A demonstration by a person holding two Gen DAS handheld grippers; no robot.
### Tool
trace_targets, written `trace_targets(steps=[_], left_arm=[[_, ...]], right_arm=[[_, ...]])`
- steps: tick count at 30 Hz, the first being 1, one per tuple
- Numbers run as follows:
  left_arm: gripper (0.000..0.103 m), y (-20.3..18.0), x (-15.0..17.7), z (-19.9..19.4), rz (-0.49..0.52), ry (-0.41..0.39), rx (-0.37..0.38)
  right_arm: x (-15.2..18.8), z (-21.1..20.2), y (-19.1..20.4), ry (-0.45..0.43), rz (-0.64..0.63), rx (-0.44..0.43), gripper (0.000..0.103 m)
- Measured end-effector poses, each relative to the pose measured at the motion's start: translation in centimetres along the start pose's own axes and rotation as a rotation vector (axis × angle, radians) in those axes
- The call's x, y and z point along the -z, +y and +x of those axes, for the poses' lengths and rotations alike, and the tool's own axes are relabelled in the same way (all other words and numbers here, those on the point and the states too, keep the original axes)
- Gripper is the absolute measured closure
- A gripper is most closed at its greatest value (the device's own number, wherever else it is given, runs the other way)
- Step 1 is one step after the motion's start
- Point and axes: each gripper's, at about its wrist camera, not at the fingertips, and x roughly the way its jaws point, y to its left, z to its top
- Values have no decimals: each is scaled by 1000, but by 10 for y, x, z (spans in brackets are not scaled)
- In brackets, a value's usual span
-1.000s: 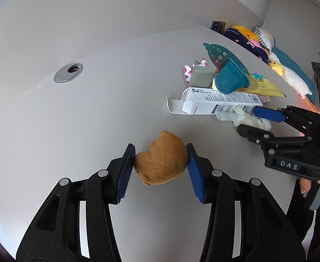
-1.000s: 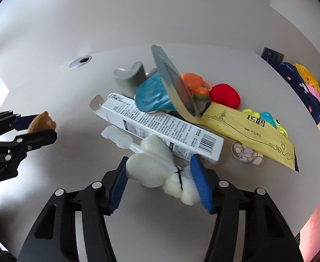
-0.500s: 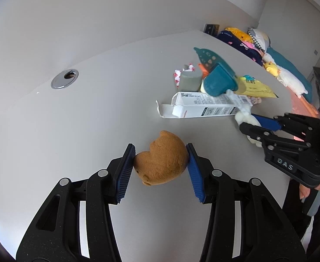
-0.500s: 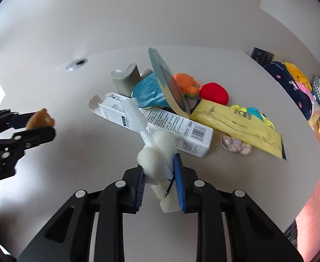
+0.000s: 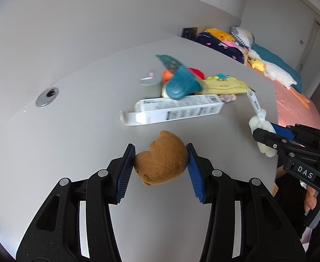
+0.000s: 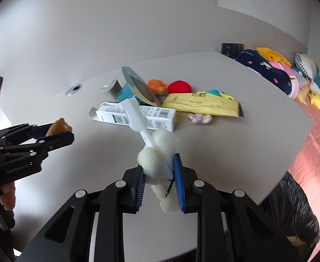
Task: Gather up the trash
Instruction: 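Carry the bear and white plush over the trash bag and release both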
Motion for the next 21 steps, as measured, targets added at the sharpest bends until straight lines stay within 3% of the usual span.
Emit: trace_targets(steps=[21], left_arm=[[56,-87,-11,6,161,-1,97]], right_arm=[[43,-61,-64,-68,156,75,75]])
